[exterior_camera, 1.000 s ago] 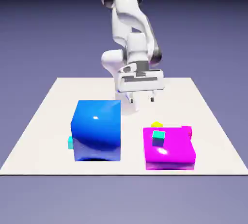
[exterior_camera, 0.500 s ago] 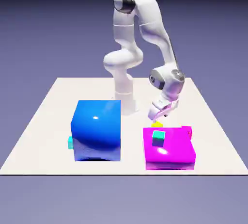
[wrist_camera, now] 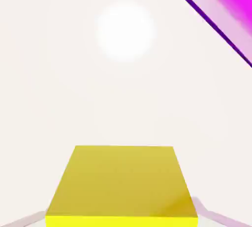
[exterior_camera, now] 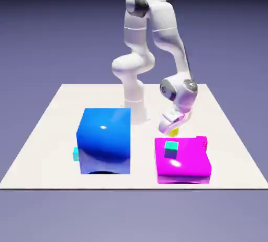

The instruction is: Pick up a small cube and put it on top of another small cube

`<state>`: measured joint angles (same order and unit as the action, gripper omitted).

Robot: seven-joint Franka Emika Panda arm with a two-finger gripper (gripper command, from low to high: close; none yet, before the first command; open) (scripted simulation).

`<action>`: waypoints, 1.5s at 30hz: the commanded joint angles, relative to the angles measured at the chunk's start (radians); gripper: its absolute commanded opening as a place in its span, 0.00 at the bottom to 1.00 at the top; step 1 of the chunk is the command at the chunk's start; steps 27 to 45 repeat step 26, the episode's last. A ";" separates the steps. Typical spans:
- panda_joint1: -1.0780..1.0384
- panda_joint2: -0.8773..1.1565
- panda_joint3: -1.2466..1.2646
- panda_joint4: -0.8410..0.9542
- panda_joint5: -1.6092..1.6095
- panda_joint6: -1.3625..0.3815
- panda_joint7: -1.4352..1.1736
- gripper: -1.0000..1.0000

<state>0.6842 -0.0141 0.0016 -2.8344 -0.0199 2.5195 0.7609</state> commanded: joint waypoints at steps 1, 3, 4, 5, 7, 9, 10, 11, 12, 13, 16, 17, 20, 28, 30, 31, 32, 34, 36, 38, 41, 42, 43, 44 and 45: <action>-0.033 0.011 0.039 0.026 0.003 -0.015 0.029 0.00; -0.090 0.034 0.112 0.078 0.011 -0.044 0.085 0.00; -0.118 0.045 0.148 0.104 0.016 -0.058 0.113 0.00; -0.146 0.056 0.184 0.130 0.020 -0.073 0.141 0.00; -0.203 0.079 0.257 0.181 0.029 -0.102 0.197 0.00; -0.260 0.101 0.329 0.233 0.037 -0.131 0.253 0.00; -0.289 0.112 0.365 0.259 0.042 -0.146 0.281 0.00; -0.317 0.124 0.402 0.285 0.046 -0.160 0.309 0.00; -0.346 0.135 0.438 0.311 0.050 -0.175 0.337 0.00; -0.374 0.146 0.474 0.337 0.055 -0.189 0.365 0.00; -0.459 0.180 0.583 0.414 0.068 -0.233 0.449 0.00; -0.480 0.188 0.609 0.433 0.071 -0.244 0.469 0.00; -0.450 0.260 0.576 0.414 0.023 -0.159 0.502 0.00; -0.429 0.309 0.554 0.400 -0.009 -0.102 0.524 1.00; -0.429 0.309 0.554 0.400 -0.009 -0.102 0.524 1.00; -0.429 0.309 0.554 0.400 -0.009 -0.102 0.524 1.00; -0.429 0.309 0.554 0.400 -0.009 -0.102 0.524 1.00; -0.429 0.309 0.554 0.400 -0.009 -0.102 0.524 1.00; -0.429 0.309 0.554 0.400 -0.009 -0.102 0.524 1.00; -0.429 0.309 0.554 0.400 -0.009 -0.102 0.524 1.00; -0.429 0.309 0.554 0.400 -0.009 -0.102 0.524 1.00; -0.429 0.309 0.554 0.400 -0.009 -0.102 0.524 1.00; -0.429 0.309 0.554 0.400 -0.009 -0.102 0.524 1.00; -0.429 0.309 0.554 0.400 -0.009 -0.102 0.524 1.00; -0.429 0.309 0.554 0.400 -0.009 -0.102 0.524 1.00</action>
